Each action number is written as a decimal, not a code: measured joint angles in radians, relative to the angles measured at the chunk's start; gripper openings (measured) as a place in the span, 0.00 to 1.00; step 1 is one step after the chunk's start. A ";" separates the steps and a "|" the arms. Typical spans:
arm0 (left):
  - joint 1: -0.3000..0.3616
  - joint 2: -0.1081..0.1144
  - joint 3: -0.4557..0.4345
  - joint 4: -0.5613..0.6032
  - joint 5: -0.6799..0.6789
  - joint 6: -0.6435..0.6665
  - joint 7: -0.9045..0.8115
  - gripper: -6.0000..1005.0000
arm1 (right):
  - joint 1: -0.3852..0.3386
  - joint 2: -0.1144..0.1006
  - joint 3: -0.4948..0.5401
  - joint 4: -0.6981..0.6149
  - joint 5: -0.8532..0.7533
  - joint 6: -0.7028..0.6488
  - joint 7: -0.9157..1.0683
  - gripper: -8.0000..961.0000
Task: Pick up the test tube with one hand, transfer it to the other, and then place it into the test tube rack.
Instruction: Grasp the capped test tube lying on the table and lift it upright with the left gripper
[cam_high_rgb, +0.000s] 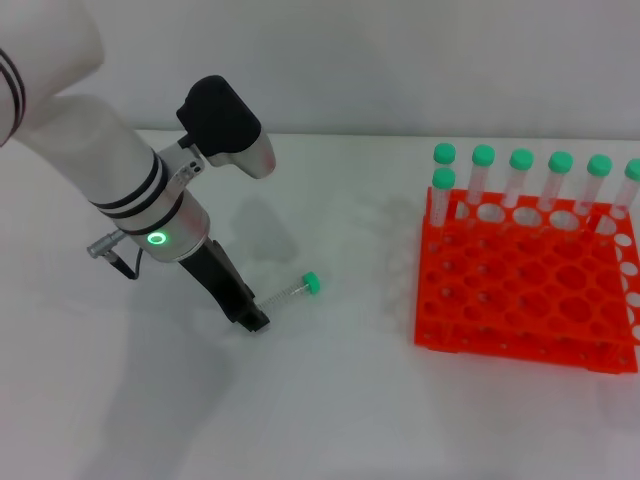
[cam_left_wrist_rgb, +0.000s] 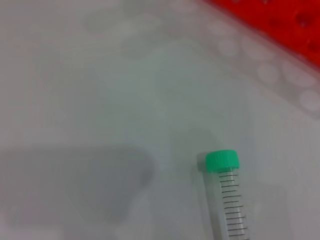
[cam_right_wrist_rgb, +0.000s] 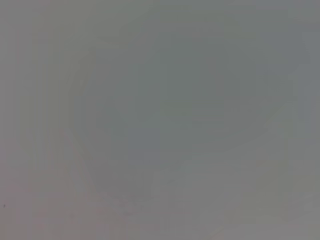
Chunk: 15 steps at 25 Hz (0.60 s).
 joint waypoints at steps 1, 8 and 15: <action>-0.001 0.000 0.000 0.000 0.003 -0.001 -0.004 0.56 | 0.000 0.000 0.000 0.000 0.000 0.000 0.000 0.86; -0.010 0.000 0.000 0.004 0.020 -0.002 -0.018 0.40 | 0.000 0.000 0.017 -0.001 0.000 -0.001 -0.001 0.86; -0.020 0.000 0.000 0.020 0.054 -0.005 -0.045 0.32 | -0.001 0.000 0.026 -0.002 0.000 -0.001 0.000 0.85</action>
